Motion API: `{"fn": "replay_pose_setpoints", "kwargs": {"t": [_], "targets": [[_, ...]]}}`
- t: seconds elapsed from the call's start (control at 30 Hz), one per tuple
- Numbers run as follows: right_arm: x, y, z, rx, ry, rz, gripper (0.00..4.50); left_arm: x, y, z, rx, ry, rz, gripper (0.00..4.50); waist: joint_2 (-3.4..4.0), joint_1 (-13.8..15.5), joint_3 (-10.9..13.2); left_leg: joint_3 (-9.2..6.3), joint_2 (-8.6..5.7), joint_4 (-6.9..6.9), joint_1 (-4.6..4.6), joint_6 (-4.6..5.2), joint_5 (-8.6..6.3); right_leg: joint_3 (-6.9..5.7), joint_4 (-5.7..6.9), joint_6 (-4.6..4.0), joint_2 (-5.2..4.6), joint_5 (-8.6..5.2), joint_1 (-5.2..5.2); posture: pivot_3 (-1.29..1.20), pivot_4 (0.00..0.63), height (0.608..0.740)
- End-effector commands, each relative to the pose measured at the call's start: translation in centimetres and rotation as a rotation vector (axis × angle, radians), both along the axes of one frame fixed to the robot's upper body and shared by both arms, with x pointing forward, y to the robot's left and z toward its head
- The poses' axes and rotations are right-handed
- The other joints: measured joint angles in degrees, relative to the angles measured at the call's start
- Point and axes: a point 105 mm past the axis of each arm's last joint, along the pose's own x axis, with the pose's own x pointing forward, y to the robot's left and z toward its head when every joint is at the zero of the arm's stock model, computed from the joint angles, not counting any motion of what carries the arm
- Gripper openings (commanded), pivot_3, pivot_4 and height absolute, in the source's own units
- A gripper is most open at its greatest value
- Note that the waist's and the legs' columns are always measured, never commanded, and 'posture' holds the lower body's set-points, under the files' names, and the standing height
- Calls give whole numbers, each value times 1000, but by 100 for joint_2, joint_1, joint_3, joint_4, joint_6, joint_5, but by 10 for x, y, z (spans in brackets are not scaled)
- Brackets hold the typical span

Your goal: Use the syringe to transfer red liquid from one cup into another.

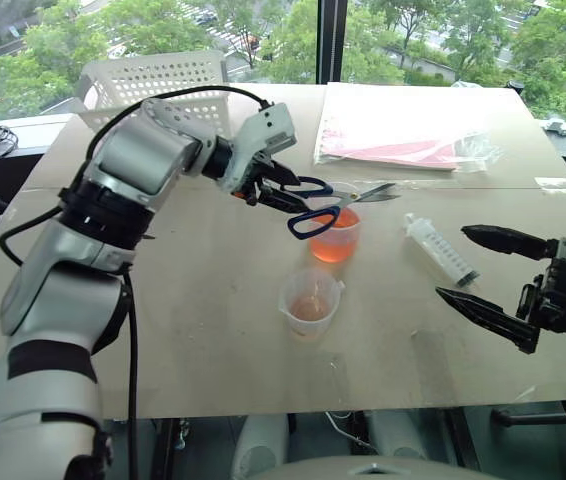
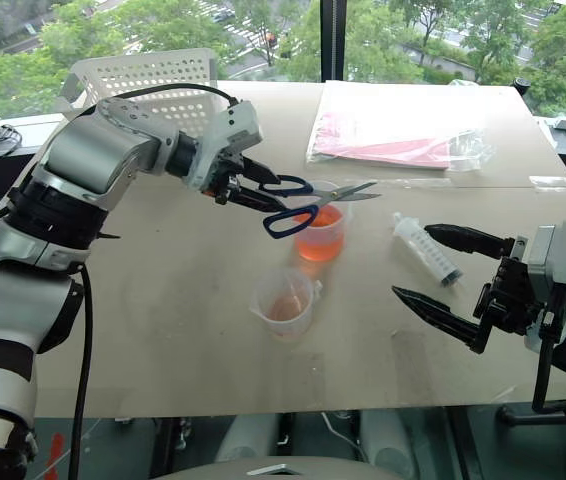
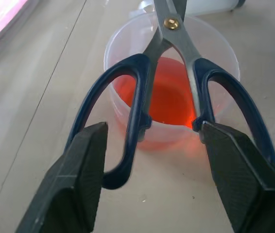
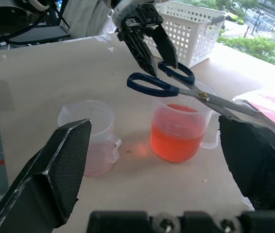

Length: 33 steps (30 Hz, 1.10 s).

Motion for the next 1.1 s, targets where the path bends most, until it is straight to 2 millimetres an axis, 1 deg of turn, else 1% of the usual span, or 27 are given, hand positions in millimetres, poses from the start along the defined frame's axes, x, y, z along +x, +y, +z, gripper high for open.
{"fn": "replay_pose_setpoints", "kwargs": {"t": [0.03,0.17,0.3,0.43,0.53,0.8,1.1], "targets": [[-5,1,8,4,-46,-7,4500,0,-4,16,18,-47,-51,3302,0,-1,0,0,0,0,0,0,0,1,0,0,-1,0,0,0,150,740],[-4,2,6,8,-43,-15,4500,-2,-6,21,19,-33,-68,3302,0,-3,0,1,0,2,0,0,0,1,1,3,-1,-1,0,0,150,740],[-5,1,5,10,-41,-19,4500,-3,-8,32,9,-27,-58,3302,0,-3,0,-1,0,2,1,1,0,0,3,9,-1,-5,0,0,150,740],[-5,1,2,10,-34,-22,4500,-11,-8,38,22,19,-42,3302,0,-5,0,-2,0,2,0,1,0,0,2,11,-1,-4,0,0,150,740],[-5,3,1,13,-34,-20,4500,-14,-8,32,71,25,-28,3302,0,-5,0,-2,1,2,0,1,0,0,3,13,-1,-3,0,0,150,740],[-5,4,-3,16,-28,-13,4500,-16,-9,22,116,37,-30,3302,0,-4,0,-3,1,3,2,2,0,0,5,14,0,-6,1,0,150,740],[-7,5,-5,22,-22,-13,4500,-11,-8,7,163,36,-26,3302,1,-1,0,-3,1,4,2,2,0,-1,6,25,0,2,1,0,150,740]]}}
